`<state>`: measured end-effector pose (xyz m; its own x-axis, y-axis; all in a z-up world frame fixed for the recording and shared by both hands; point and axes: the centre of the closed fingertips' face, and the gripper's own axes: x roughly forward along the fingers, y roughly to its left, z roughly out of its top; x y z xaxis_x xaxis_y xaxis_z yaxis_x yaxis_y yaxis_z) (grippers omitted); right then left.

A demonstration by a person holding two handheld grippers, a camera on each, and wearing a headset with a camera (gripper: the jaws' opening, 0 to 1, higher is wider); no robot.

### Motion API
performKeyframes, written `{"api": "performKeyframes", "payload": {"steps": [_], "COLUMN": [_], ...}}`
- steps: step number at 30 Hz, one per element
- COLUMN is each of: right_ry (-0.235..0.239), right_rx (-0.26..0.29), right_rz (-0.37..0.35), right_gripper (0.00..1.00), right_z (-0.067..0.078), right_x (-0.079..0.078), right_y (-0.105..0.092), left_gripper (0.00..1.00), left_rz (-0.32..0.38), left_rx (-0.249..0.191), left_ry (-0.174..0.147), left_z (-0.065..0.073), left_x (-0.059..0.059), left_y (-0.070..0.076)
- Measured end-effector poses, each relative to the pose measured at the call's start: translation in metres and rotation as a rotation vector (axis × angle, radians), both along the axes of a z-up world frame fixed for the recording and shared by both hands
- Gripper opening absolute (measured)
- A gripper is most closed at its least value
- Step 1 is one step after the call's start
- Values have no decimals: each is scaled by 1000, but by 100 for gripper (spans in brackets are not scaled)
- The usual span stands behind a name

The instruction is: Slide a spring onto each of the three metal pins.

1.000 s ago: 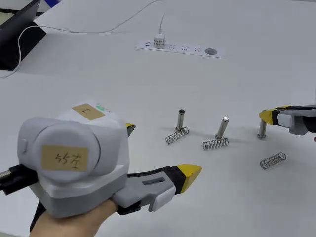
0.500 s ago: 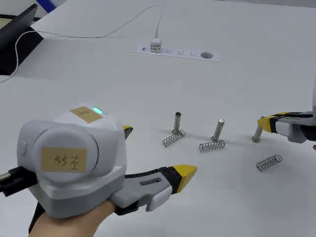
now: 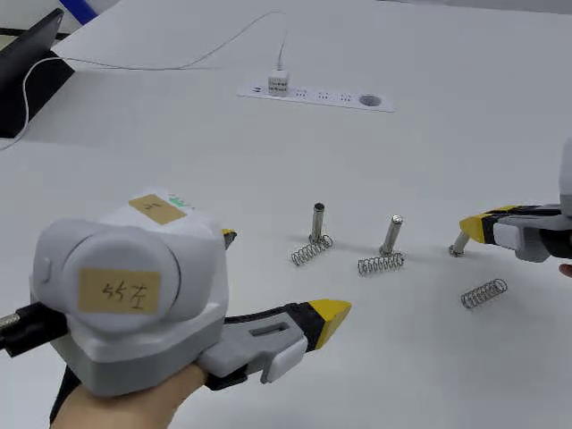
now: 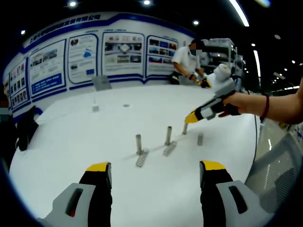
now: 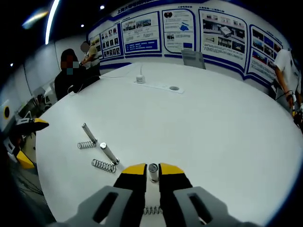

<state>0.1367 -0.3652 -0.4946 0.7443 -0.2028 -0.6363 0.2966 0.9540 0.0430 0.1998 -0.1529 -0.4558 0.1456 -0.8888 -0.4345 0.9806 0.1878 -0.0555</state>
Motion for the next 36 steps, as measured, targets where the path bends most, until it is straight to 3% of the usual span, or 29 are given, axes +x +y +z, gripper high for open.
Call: {"api": "performKeyframes", "payload": {"steps": [7, 16, 20, 28, 31, 36], "right_ry": [-26, -94, -125, -222, -234, -242], "right_rx": [-7, -16, -13, -9, -11, -19], "right_rz": [17, 15, 28, 39, 47, 85], "right_gripper": [19, 31, 35, 39, 40, 43], "right_z": [6, 21, 27, 43, 44, 45], "right_x": [2, -1, -3, -8, -11, -15], "right_y": [3, 4, 8, 19, 23, 34], "left_gripper": [76, 75, 72, 70, 67, 63], "left_rz": [3, -21, -29, -12, -22, -63], "left_rx": [7, 19, 30, 43, 37, 63], "left_ry": [-6, -30, -22, 7, 16, -38], "left_z": [-1, -4, -7, -10, -8, -7], "left_x": [1, -3, -4, 5, 6, 13], "left_y": [1, -2, -1, 1, -2, -9]}}
